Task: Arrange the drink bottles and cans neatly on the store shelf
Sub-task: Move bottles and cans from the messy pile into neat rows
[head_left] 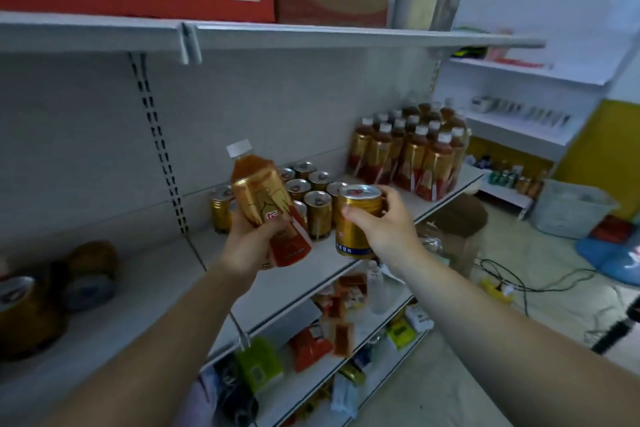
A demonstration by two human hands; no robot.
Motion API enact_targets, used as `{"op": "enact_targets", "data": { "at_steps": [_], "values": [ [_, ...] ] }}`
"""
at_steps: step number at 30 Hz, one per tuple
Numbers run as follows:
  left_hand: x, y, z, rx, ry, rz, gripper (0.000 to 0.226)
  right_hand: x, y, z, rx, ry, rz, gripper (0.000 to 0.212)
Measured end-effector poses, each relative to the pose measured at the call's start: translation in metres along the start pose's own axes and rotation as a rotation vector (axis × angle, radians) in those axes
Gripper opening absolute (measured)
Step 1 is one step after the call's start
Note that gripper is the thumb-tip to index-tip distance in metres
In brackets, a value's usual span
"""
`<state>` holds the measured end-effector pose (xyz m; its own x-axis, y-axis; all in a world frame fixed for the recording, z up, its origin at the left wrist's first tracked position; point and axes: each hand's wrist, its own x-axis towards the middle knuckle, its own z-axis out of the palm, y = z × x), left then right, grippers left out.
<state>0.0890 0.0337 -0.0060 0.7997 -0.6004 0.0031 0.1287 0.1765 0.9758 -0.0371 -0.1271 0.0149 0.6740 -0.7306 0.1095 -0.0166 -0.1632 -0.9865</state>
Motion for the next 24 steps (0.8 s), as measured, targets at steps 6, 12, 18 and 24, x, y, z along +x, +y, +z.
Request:
{"op": "enact_targets", "data": {
  "at_steps": [6, 12, 18, 24],
  "values": [
    [0.035, 0.004, -0.003, 0.027, 0.035, 0.015, 0.056, 0.067, 0.001, 0.018, -0.022, -0.068, -0.073, 0.046],
    [0.031, -0.001, 0.014, 0.108, 0.151, 0.097, 0.047, 0.112, 0.018, 0.035, -0.092, -0.249, -0.138, 0.054],
    [0.005, -0.015, 0.035, 0.142, 0.483, 0.106, 0.059, 0.123, 0.034, 0.029, -0.034, -0.555, -0.178, 0.051],
    [-0.033, -0.044, 0.036, 0.216, 0.774, -0.005, 0.052, 0.1, 0.057, 0.027, 0.005, -0.775, -0.175, 0.048]
  ]
}}
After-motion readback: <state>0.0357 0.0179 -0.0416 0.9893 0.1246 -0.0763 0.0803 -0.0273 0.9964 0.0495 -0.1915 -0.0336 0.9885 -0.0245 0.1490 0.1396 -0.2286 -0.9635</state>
